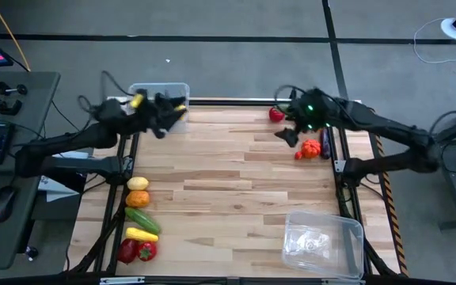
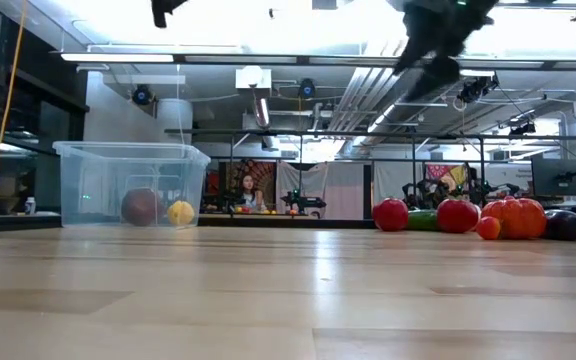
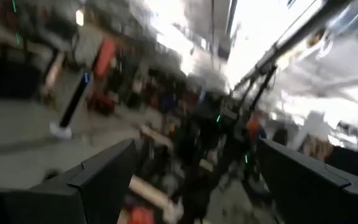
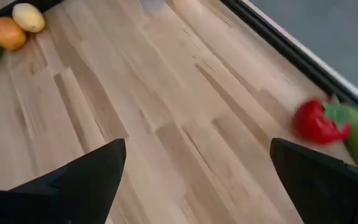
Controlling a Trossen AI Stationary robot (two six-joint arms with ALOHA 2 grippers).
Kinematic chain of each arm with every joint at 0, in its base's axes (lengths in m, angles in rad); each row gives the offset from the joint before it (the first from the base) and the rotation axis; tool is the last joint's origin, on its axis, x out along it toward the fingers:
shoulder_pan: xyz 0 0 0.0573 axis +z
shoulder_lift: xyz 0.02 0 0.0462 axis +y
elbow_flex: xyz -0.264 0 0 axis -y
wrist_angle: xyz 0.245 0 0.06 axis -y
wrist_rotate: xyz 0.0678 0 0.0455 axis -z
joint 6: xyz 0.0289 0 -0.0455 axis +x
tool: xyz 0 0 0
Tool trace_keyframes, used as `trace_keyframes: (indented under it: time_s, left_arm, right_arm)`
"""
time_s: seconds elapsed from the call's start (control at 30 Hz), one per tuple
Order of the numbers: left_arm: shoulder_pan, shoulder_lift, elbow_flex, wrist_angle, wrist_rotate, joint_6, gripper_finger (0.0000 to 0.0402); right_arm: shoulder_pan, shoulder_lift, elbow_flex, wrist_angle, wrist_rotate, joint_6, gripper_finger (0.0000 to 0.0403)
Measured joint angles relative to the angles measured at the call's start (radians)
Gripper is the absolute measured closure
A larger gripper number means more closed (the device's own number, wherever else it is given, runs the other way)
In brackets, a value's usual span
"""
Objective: Sort produce into baskets
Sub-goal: Put the bottom green cucumber into the bottom transparent bin
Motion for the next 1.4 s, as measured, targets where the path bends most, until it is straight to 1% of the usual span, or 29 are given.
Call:
trace_keyframes:
  time_s: [0.03,0.1,0.17,0.27,0.37,0.43,0.57,0.67,0.77,0.83,1.0,1.13,1.27,1.4]
  left_arm:
    - [-0.01,0.032,0.008,-0.029,0.014,-0.009,0.0076]
    - [-0.035,0.096,0.057,-0.165,0.054,-0.01,0.0076]
    - [-0.073,0.163,0.148,-0.382,0.08,0.006,0.0076]
    - [-0.134,0.257,0.291,-0.747,0.083,0.035,0.0076]
    - [-0.203,0.327,0.39,-1.034,0.069,0.013,0.0076]
    - [-0.253,0.354,0.415,-1.198,0.048,-0.058,0.0076]
    - [-0.385,0.392,0.416,-1.48,0.047,-0.221,0.0076]
    - [-0.505,0.421,0.416,-1.621,0.084,-0.289,0.0076]
    - [-0.623,0.454,0.416,-1.689,0.081,-0.286,0.0076]
    - [-0.691,0.477,0.416,-1.696,0.07,-0.254,0.0076]
    - [-0.831,0.545,0.411,-1.618,0.065,-0.108,0.0076]
    - [-0.925,0.596,0.371,-1.573,0.091,0.019,0.0076]
    - [-1.009,0.634,0.325,-1.535,0.093,0.06,0.0076]
    - [-1.073,0.637,0.27,-1.451,0.085,0.084,0.0076]
  right_arm:
    - [0.003,-0.033,-0.033,0.003,0.01,0.022,0.001]
    - [0.005,-0.087,-0.085,0.007,0.019,0.054,0.001]
    - [0.005,-0.127,-0.124,0.015,0.034,0.074,0.001]
    - [0.005,-0.161,-0.159,0.035,0.059,0.088,0.001]
    - [0.005,-0.172,-0.184,0.075,0.064,0.088,0.001]
    - [0.005,-0.171,-0.193,0.097,0.064,0.088,0.001]
    - [0.005,-0.158,-0.195,0.102,0.064,0.088,0.001]
    - [0.005,-0.156,-0.195,0.103,0.064,0.088,0.001]
    - [0.005,-0.156,-0.195,0.1,0.064,0.092,0.001]
    - [0.005,-0.156,-0.195,0.091,0.063,0.116,0.001]
    - [0.005,-0.156,-0.195,0.083,0.06,0.138,0.001]
    - [0.005,-0.156,-0.195,0.083,0.057,0.141,0.001]
    - [0.005,-0.155,-0.195,0.083,0.054,0.162,0.001]
    - [0.005,-0.155,-0.195,0.083,0.054,0.16,0.001]
